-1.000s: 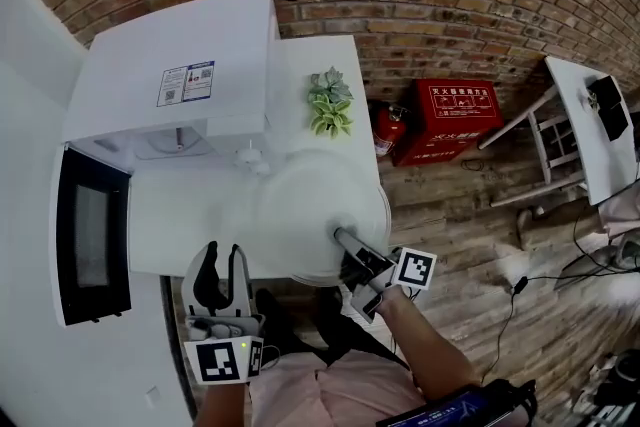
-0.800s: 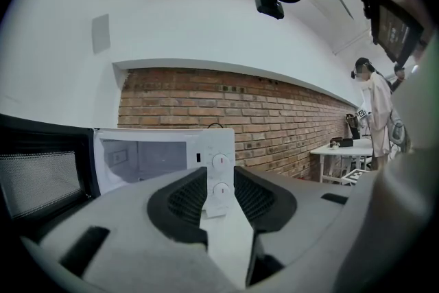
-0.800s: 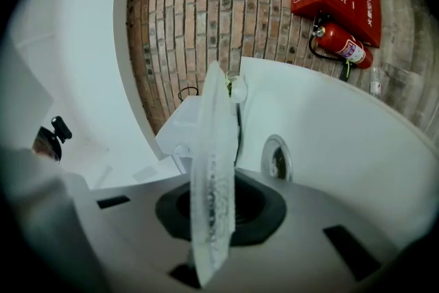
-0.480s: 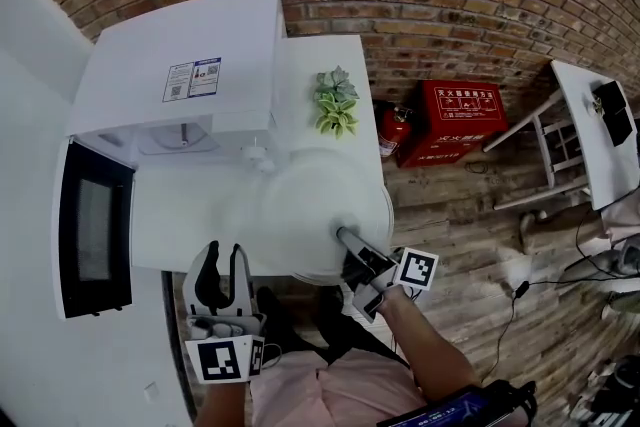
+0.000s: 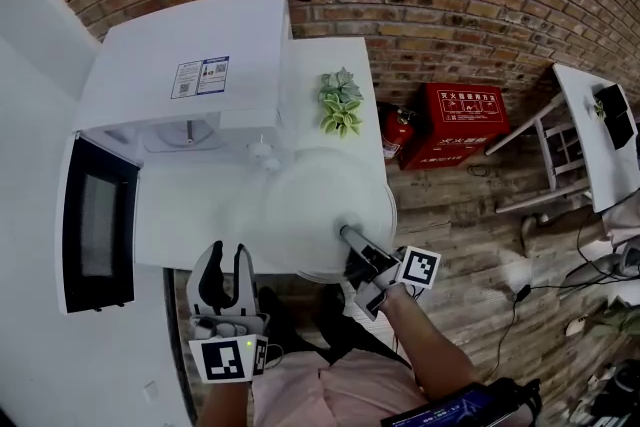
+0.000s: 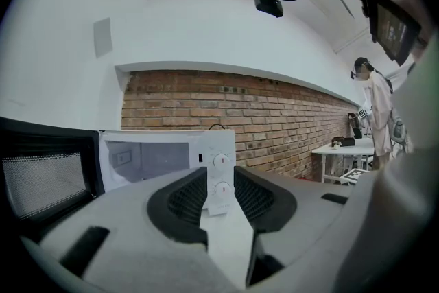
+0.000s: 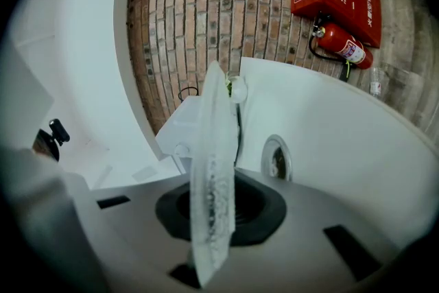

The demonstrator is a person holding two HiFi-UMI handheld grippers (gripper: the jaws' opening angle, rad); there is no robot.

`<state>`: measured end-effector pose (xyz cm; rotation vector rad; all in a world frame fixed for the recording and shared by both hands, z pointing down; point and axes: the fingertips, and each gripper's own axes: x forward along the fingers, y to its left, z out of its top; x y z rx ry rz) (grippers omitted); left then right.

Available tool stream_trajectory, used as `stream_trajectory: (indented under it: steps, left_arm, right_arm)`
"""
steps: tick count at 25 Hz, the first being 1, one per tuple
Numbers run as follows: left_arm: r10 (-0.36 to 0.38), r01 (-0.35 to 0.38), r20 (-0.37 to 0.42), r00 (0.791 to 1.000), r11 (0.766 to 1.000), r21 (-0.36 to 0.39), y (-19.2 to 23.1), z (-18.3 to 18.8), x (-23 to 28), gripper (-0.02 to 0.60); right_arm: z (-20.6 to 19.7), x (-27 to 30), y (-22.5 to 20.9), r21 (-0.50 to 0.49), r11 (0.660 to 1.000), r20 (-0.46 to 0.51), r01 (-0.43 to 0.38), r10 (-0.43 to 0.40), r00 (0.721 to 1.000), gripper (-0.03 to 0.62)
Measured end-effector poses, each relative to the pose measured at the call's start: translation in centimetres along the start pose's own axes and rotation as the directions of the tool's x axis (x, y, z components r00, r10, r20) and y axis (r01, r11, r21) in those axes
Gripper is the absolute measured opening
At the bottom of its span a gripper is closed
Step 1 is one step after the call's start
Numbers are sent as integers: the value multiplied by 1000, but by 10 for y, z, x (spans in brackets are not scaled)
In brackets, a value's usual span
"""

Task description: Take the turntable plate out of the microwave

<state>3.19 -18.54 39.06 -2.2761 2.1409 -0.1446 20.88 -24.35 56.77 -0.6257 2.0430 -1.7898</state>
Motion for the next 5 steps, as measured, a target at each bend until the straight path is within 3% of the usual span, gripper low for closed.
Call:
stream_trajectory:
  steps: [5]
  left_arm:
    - [-2, 2, 0, 1000, 1000, -2, -1, 2, -1, 129]
  right_arm:
    - [0, 1, 2, -4, 1000, 0, -6, 6, 1000, 28]
